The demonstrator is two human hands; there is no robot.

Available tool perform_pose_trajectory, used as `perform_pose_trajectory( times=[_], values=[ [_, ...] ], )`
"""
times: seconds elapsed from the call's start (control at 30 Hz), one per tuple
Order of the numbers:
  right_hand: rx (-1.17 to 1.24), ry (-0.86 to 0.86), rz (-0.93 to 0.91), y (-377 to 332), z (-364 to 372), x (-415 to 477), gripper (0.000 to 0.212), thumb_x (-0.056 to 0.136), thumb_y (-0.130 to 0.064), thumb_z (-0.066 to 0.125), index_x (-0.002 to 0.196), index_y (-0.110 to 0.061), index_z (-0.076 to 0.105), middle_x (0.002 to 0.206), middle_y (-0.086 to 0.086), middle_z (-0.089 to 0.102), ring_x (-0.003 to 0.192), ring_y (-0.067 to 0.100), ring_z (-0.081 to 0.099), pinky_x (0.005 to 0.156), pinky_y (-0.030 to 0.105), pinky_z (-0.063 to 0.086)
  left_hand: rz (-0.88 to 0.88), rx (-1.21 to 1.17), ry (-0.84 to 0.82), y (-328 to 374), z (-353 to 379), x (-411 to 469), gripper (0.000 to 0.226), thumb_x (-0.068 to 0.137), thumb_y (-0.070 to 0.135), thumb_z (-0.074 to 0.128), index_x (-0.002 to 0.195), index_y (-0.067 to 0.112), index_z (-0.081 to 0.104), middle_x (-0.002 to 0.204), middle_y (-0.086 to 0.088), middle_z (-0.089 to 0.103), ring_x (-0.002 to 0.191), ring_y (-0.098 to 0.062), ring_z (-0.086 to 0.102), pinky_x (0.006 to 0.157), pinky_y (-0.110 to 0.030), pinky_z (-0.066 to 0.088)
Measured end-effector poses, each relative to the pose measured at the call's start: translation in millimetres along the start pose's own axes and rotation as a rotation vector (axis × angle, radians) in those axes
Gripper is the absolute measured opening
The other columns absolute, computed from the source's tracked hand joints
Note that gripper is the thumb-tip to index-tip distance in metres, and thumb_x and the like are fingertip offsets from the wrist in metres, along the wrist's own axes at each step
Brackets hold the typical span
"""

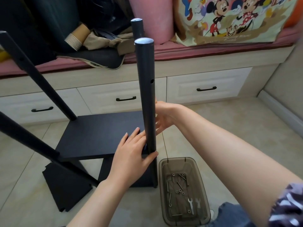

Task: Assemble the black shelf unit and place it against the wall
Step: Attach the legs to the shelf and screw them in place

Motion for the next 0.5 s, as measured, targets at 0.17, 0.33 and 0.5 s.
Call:
perform_pose_trajectory(
  times=[0.17, 0.33, 0.5],
  values=[
    [-0.048, 0.027, -0.004, 0.8, 0.2, 0.9, 0.074, 0.096, -0.067, 0.037, 0.141, -0.008, 0.044, 0.134, 0.022, 0.055, 0.118, 0.045, 0.058, 0.087, 0.065, 0.053, 0.005, 0.012, -0.007, -0.7, -1.7, -1.1, 0.059, 0.090, 0.046, 0.069, 0.145, 0.031, 0.052, 0.153, 0.015, 0.044, 0.152, -0.012, 0.024, 0.124, -0.036, 0.011],
    [-0.088, 0.043, -0.019, 1.5, 0.7, -1.9, 0.074, 0.098, -0.067, 0.034, 0.141, -0.008, 0.044, 0.137, 0.021, 0.055, 0.120, 0.044, 0.057, 0.091, 0.065, 0.051, 0.005, 0.042, -0.016, -0.9, -1.2, -2.0, 0.060, 0.091, 0.047, 0.067, 0.146, 0.030, 0.051, 0.156, 0.013, 0.042, 0.153, -0.012, 0.022, 0.125, -0.037, 0.011],
    [-0.047, 0.002, -0.065, 3.6, 0.5, -6.8, 0.079, 0.095, -0.072, 0.033, 0.145, -0.011, 0.040, 0.140, 0.021, 0.052, 0.123, 0.043, 0.056, 0.093, 0.061, 0.052, 0.012, 0.193, -0.032, -4.3, 5.4, -1.1, 0.073, 0.096, 0.065, 0.036, 0.160, 0.031, 0.025, 0.164, 0.014, 0.014, 0.155, -0.008, 0.004, 0.124, -0.031, 0.000]
  ],
)
Point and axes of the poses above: each hand's wrist, its own x-axis towards the middle knuckle, its own z-axis out of the palm, y = z × x, the point moved 4 cm from there along x, towards the middle knuckle
